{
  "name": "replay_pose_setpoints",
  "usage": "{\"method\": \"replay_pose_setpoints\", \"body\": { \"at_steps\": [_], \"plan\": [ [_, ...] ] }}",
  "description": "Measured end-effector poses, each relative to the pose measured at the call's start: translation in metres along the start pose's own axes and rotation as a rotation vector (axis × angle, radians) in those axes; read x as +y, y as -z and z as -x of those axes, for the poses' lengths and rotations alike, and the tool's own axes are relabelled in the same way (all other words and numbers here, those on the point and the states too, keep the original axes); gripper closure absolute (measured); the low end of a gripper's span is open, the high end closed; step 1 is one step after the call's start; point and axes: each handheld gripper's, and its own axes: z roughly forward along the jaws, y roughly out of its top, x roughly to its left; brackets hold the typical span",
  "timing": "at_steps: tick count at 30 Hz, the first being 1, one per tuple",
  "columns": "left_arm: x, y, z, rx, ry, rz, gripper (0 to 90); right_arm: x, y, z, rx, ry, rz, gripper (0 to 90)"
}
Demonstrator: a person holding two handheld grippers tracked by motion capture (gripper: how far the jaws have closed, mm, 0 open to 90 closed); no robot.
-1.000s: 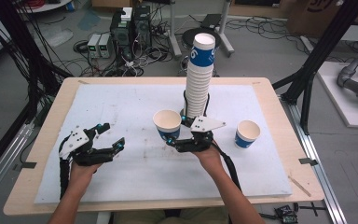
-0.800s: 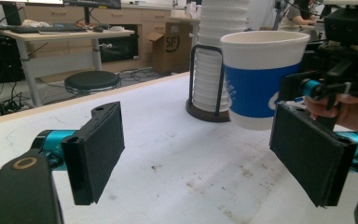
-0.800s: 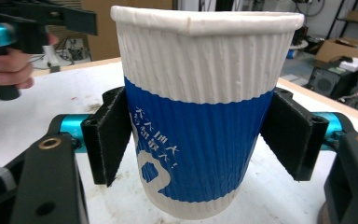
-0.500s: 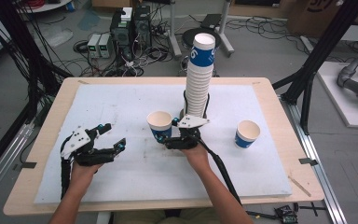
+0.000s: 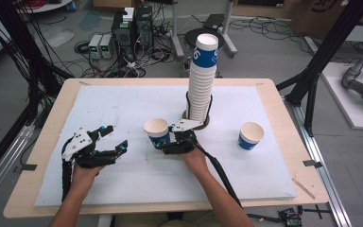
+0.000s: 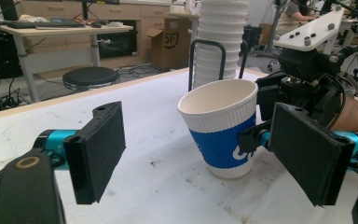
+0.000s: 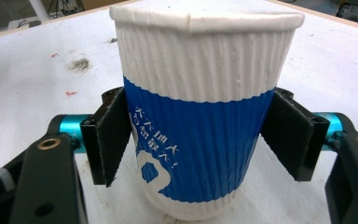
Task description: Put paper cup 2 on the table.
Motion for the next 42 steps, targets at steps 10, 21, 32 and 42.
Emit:
{"method": "replay_pose_setpoints", "body": {
  "at_steps": [10,21,32,42],
  "plan": [
    [-0.001,0.001,-0.003,0.006,0.010,-0.010,18.5,-0.001,0.008,-0.002,-0.002,0.054,-0.042,26.4],
    [-0.002,-0.002,-0.002,-0.003,0.012,-0.019,19.0,-0.007,0.016,0.000,-0.005,0.070,-0.058,20.1],
    [-0.003,-0.004,-0.003,-0.008,0.020,-0.022,19.1,-0.010,0.048,0.002,-0.004,0.059,-0.040,19.7],
    [-0.002,-0.006,-0.003,-0.018,0.034,-0.008,19.0,-0.017,0.119,0.005,-0.030,0.067,0.041,19.7]
  ]
}}
